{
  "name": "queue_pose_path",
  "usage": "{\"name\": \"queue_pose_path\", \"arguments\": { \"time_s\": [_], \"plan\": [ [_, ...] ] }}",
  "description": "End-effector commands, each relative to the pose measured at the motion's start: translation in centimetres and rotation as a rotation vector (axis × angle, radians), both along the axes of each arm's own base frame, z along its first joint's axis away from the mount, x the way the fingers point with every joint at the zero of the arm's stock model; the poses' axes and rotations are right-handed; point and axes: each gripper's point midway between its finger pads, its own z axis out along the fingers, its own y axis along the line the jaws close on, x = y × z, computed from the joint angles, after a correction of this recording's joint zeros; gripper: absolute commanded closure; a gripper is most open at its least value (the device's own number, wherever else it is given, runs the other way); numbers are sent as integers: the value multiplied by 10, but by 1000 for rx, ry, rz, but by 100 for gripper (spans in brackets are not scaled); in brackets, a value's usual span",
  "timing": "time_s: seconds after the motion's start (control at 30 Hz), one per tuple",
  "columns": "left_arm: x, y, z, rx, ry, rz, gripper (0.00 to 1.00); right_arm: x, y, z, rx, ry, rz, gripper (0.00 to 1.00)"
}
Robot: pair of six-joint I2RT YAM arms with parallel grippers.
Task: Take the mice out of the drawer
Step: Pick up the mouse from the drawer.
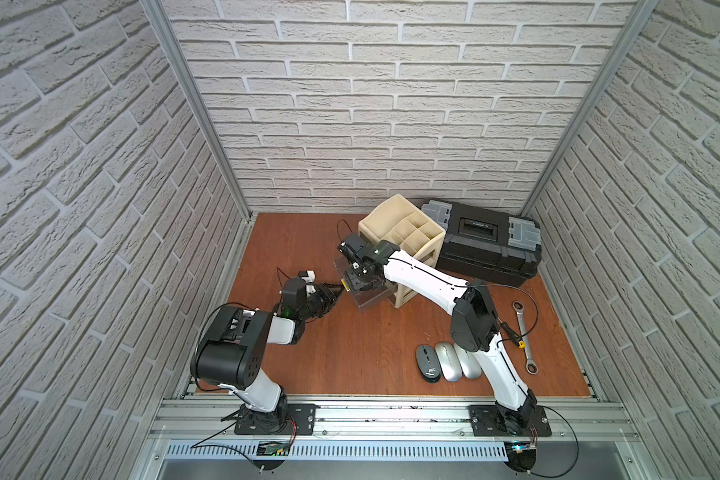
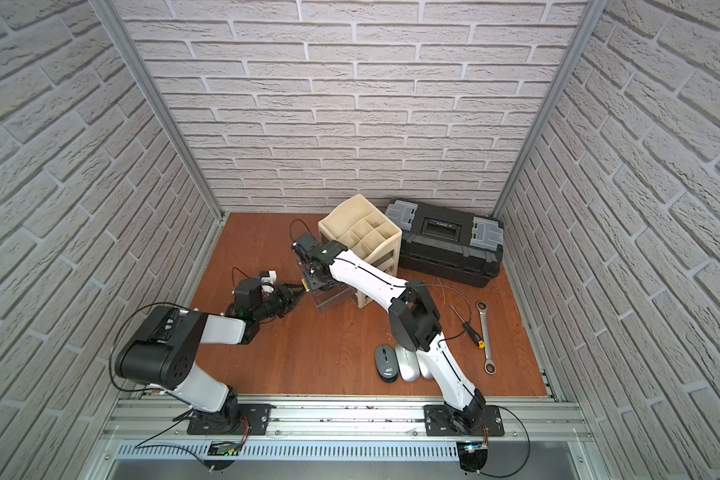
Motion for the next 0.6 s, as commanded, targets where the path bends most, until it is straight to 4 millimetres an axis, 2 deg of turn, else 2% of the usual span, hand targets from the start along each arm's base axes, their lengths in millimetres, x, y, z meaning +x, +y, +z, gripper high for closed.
{"name": "queue_pose_path", "arguments": {
  "time_s": [0.0,0.2,0.33,0.57],
  "plan": [
    [3,-2,10,-6,-55,-8,68,3,-10,-11,-70,0,18,35],
    [2,-3,11,-5,-57,-11,68,3,1,-3,-35,-17,94,47],
    [1,-3,11,3,-58,-14,68,0,6,8,-4,-56,132,49],
    [2,0,9,10,-51,-9,68,-5,2,34,-29,-150,167,51]
  ]
}}
